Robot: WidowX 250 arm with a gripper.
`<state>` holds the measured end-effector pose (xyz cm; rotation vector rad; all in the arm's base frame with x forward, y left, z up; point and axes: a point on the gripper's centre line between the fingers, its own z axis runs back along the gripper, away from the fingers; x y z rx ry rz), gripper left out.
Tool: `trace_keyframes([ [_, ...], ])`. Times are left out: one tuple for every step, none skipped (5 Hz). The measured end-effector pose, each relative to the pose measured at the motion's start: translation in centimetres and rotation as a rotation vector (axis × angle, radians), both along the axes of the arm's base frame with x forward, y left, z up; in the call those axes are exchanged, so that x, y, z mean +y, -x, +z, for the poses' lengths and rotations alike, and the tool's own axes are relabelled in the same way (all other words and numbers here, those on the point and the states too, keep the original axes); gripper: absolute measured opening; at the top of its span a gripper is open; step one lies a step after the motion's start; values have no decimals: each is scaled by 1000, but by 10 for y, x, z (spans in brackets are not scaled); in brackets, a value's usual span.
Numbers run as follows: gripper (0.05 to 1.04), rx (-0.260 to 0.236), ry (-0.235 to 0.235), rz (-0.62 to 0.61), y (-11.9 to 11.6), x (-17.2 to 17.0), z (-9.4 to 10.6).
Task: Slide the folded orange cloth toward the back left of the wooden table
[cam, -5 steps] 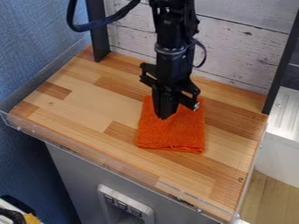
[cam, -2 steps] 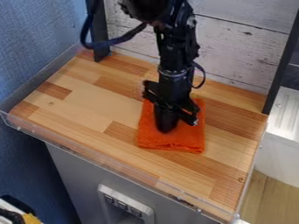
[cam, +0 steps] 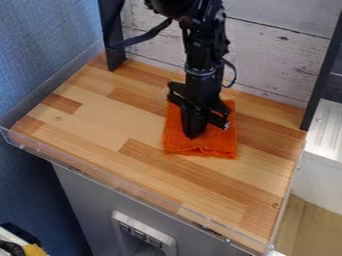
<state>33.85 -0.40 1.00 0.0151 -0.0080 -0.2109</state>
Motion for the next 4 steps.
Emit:
trace_keyframes([
  [59, -6, 1, 46, -11, 16, 0],
  [59, -12, 9, 84, -14, 31, 0],
  [59, -5, 15, 126, -13, 48, 0],
  [59, 14, 20, 161, -14, 60, 1],
])
